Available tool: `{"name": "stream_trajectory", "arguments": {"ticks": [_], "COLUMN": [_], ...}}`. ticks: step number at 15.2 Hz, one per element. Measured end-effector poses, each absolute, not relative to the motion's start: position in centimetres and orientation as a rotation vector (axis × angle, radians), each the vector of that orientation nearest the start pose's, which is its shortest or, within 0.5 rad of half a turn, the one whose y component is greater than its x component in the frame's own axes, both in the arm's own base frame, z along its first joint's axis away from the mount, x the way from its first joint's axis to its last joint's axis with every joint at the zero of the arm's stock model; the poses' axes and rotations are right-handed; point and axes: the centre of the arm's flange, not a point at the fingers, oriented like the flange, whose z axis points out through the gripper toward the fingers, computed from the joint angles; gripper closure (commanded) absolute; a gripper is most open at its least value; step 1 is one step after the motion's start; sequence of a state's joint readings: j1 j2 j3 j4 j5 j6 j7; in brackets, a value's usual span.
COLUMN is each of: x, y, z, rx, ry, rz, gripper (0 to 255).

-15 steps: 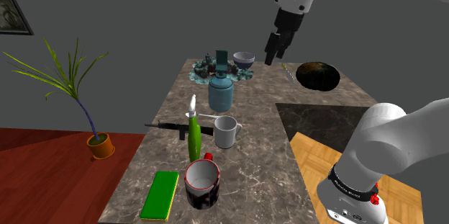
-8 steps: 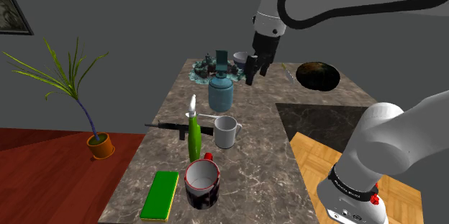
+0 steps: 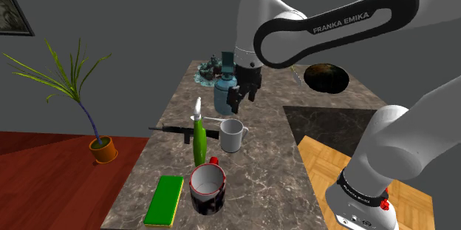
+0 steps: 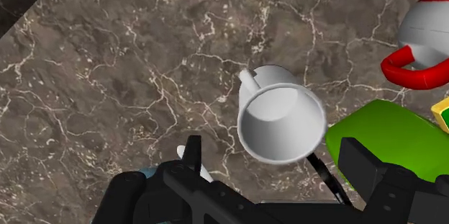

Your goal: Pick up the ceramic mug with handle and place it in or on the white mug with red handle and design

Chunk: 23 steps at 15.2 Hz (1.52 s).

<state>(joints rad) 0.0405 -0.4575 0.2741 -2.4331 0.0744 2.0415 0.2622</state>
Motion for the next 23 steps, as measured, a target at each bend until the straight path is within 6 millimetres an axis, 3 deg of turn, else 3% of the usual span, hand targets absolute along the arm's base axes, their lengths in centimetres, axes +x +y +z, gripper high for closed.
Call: {"name": "stream_trajectory", "arguments": {"ticks": [5, 8, 15, 22, 23], "x": [41.5, 42.2, 42.5, 42.5, 42.5], "y": [18.5, 20.4, 20.6, 20.6, 20.6], "z": [42.2, 39.5, 35.6, 35.3, 35.3], "rx": [-3.198, -3.207, -3.209, -3.208, -3.208], "ry": [0.025, 0.035, 0.039, 0.039, 0.039], "rz": [-0.056, -0.032, -0.027, -0.028, -0.028], "gripper": [0, 0, 0, 0, 255]}}
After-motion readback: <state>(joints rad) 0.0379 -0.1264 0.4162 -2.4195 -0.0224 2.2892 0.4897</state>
